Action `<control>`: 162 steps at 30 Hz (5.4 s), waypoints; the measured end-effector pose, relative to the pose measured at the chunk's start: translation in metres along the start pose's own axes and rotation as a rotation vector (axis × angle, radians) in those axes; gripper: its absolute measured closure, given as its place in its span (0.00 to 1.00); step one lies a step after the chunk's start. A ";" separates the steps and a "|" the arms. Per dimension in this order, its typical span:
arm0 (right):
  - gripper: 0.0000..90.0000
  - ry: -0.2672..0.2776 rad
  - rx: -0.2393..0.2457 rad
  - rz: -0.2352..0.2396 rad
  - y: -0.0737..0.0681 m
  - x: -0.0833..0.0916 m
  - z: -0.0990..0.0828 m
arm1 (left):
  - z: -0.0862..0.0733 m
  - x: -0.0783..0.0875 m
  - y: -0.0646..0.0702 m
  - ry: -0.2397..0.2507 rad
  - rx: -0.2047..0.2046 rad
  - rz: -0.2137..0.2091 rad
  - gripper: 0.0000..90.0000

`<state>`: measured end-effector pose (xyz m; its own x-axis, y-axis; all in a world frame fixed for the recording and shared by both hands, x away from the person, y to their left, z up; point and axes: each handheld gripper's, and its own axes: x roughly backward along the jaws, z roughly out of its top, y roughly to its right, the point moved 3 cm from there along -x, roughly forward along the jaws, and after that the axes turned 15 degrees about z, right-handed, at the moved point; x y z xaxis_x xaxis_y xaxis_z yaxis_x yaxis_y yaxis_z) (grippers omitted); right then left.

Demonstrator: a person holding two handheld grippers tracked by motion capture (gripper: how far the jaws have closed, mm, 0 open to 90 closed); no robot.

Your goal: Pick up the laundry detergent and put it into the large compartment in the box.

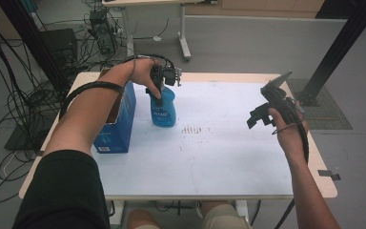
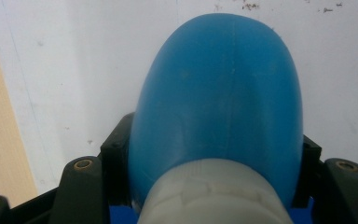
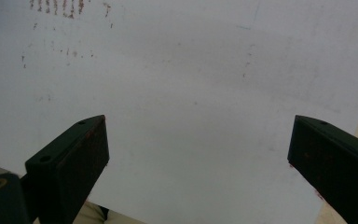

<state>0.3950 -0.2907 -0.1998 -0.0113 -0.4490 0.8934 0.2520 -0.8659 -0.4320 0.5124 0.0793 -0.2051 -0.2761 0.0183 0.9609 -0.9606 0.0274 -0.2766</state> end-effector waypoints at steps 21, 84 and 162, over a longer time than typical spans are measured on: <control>0.05 -0.001 0.003 0.003 -0.001 -0.001 0.001 | 0.001 0.001 0.002 -0.005 -0.005 0.006 0.42; 0.05 0.006 0.044 0.003 -0.015 0.011 -0.007 | 0.022 0.134 -0.030 -0.149 0.516 0.102 0.42; 0.06 -0.018 0.141 0.016 -0.034 0.019 -0.013 | -0.157 0.214 0.027 -0.371 1.542 0.110 0.42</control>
<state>0.3736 -0.2724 -0.1691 0.0105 -0.4574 0.8892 0.3860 -0.8185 -0.4256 0.4322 0.2407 -0.0089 -0.1138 -0.2882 0.9508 0.0179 -0.9574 -0.2881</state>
